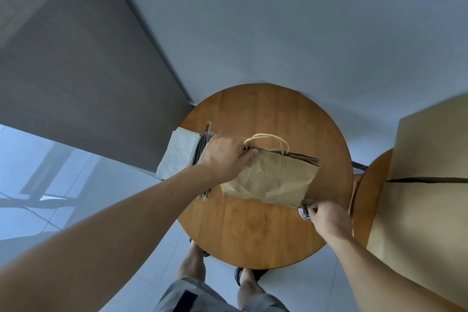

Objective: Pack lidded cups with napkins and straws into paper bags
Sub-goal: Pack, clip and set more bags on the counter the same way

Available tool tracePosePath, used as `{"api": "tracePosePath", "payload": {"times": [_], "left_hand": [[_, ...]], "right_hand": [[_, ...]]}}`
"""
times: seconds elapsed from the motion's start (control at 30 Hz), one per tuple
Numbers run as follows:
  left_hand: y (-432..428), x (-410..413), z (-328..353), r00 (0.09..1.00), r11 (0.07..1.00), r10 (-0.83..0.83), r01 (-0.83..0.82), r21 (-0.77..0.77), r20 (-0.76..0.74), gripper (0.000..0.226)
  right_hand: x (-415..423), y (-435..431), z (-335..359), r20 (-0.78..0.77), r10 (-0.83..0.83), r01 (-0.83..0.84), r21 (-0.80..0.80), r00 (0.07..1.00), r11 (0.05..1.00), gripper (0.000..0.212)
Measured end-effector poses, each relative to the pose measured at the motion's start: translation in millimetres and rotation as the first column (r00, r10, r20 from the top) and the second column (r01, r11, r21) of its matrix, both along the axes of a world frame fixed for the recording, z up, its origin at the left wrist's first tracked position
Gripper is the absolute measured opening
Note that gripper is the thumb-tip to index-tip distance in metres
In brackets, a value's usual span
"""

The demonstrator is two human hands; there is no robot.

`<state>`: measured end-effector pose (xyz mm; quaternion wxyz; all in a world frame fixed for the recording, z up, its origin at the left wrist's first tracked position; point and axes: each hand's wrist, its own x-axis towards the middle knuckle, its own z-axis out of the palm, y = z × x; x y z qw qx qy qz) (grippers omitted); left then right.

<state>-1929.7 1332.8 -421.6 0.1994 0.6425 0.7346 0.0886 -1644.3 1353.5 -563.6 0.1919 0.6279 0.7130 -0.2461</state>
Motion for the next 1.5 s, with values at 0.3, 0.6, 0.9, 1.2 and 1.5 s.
{"api": "tracePosePath", "payload": {"times": [0.3,0.6,0.9,1.2,1.5], "left_hand": [[-4,2,1,0.999,0.999,0.034,-0.034,0.01,0.022,0.032],[-6,2,-1,0.999,0.999,0.03,-0.031,0.035,0.03,0.033],[-2,3,3,1.0,1.0,0.03,-0.03,0.002,0.006,0.036],[0,3,6,0.998,0.997,0.059,-0.059,-0.048,0.004,0.044],[2,5,18,0.999,0.992,0.044,-0.046,-0.119,-0.021,0.043]], "right_hand": [[-1,-5,-1,-0.067,-0.003,0.005,0.039,0.998,0.999,0.033],[-3,-5,-9,-0.137,-0.068,0.078,0.067,0.988,0.995,0.026],[9,-13,1,-0.463,-0.241,0.295,0.048,0.853,0.954,0.009],[8,-15,43,-0.693,-0.184,0.363,0.12,0.697,0.924,0.033],[-41,-2,145,-0.818,0.207,0.295,0.412,0.537,0.862,0.032]]}}
